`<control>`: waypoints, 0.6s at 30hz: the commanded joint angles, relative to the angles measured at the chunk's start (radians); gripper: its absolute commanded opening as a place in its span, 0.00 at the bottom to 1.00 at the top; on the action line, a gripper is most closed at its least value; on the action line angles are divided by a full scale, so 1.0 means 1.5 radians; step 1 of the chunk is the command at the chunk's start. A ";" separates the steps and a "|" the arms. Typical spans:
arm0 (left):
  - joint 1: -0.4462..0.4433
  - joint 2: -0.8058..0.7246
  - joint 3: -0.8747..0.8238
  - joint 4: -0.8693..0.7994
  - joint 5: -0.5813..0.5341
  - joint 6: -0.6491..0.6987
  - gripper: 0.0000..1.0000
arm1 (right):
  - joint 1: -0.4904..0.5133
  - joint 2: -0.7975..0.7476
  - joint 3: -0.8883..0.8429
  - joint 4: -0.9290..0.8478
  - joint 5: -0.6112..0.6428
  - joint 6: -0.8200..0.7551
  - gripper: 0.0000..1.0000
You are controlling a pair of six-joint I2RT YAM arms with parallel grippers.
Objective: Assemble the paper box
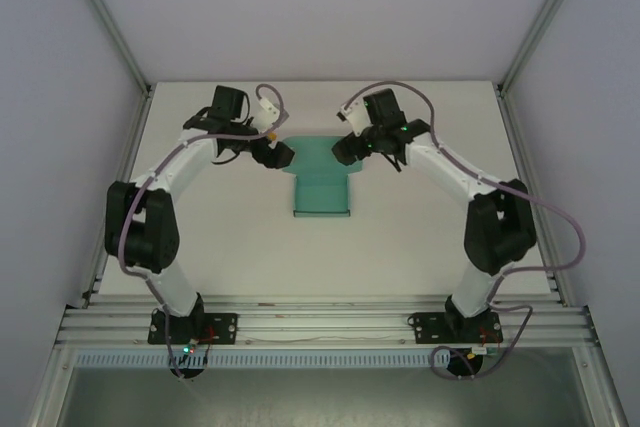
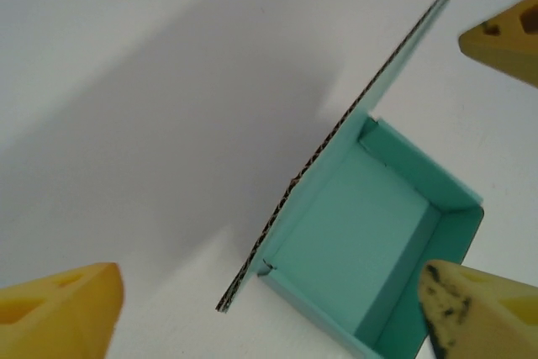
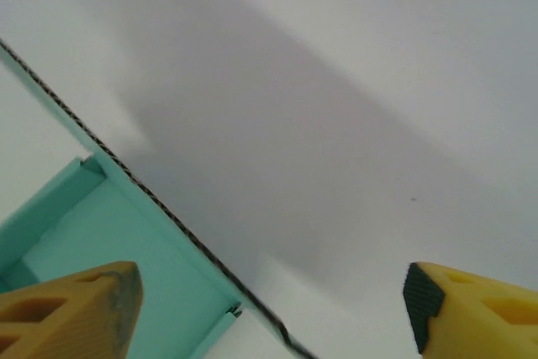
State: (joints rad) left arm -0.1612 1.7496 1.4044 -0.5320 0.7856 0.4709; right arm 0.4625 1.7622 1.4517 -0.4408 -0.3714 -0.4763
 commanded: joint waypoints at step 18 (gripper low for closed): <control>-0.054 0.110 0.137 -0.172 -0.082 0.101 0.17 | -0.011 0.064 0.079 -0.174 0.013 -0.070 0.29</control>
State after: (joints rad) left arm -0.2310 1.9190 1.5959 -0.7696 0.6956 0.6266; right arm 0.4496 1.8393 1.5387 -0.6529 -0.3740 -0.5808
